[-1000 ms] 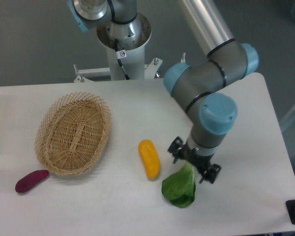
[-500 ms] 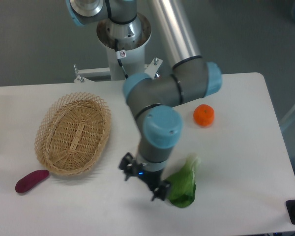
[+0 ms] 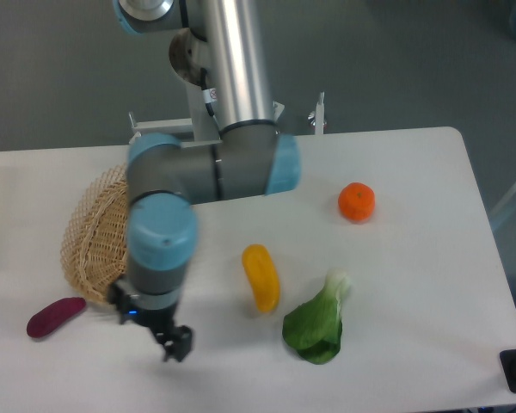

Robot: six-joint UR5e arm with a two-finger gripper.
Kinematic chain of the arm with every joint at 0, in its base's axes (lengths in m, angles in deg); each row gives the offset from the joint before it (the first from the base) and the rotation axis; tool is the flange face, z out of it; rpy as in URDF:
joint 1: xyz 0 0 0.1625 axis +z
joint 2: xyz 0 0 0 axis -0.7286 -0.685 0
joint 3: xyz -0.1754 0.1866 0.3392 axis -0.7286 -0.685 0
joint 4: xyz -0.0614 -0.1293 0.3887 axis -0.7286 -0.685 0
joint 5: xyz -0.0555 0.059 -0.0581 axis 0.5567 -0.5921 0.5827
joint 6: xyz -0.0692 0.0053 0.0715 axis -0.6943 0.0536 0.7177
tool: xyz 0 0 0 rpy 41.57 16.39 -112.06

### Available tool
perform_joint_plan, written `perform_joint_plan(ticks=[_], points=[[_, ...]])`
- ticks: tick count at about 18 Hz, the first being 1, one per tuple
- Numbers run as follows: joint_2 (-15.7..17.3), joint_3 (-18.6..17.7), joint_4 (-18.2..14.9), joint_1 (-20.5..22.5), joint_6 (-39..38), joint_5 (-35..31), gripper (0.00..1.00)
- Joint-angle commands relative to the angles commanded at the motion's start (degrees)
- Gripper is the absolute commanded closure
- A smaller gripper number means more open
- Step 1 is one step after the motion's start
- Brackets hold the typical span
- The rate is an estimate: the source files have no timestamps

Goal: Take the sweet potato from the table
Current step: 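Move the gripper across the table toward the purple sweet potato beside the basket, then lower the gripper onto the purple sweet potato and close on it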

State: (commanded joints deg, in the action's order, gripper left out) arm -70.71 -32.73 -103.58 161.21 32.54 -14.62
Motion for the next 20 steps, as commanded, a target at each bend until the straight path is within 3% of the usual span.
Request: perform_joint_plan(ticks=[6,18,20], points=[[-1.2,-2.1,0.4,-5.5,-0.8,-0.7,0.0],[-5.6,-3.1,0.7,-9.5,-9.4,-5.2,0.0],[-6.2,-3.2,2.2,-9.9,-10.6,-5.3,0.0]])
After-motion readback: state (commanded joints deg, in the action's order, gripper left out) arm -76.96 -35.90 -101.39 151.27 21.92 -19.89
